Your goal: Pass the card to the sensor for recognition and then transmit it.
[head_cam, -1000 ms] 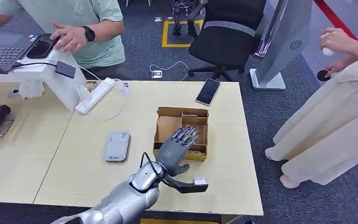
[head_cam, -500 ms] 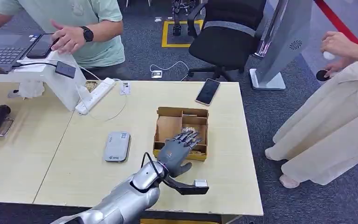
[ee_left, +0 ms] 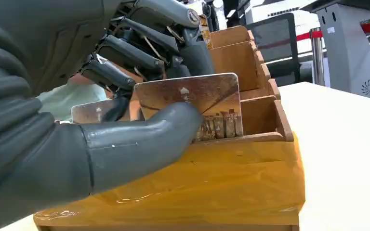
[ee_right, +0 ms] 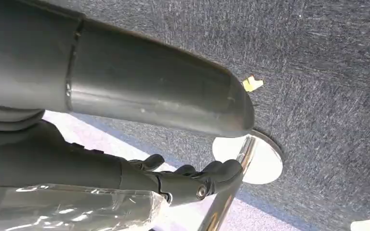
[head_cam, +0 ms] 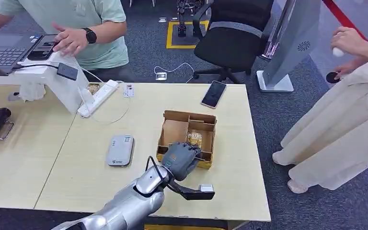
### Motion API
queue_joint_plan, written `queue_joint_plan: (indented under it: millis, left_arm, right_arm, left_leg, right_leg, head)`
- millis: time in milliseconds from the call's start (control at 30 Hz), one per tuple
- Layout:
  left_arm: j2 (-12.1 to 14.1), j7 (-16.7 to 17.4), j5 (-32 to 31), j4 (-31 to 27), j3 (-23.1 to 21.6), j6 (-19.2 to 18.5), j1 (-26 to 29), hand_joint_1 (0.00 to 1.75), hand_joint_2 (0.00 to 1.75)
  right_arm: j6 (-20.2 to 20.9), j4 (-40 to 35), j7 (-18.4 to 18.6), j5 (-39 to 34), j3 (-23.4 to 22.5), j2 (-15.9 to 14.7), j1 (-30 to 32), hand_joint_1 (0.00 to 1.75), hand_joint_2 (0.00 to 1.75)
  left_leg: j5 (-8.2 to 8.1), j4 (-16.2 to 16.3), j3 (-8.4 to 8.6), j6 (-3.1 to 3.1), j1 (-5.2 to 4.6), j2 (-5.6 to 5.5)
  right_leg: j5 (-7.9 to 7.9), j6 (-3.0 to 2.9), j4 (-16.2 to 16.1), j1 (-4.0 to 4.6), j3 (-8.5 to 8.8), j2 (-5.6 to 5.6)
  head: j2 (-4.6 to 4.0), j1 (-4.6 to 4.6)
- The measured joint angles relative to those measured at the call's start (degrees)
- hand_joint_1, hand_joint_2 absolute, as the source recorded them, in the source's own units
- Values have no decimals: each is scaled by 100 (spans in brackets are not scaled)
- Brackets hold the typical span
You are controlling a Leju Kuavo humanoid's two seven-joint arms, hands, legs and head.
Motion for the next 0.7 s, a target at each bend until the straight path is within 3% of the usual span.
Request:
queue_joint_plan:
  millis: [700]
  left_arm:
    - [-2, 46, -59, 0, -2, 444, -2, 175, 175]
  right_arm:
    - [0, -35, 72, 50, 0, -4, 18, 0, 0]
  left_leg:
    - [1, 0, 0, 2, 0, 0]
  right_leg:
    - [1, 0, 0, 0, 0, 0]
  head:
    - [0, 0]
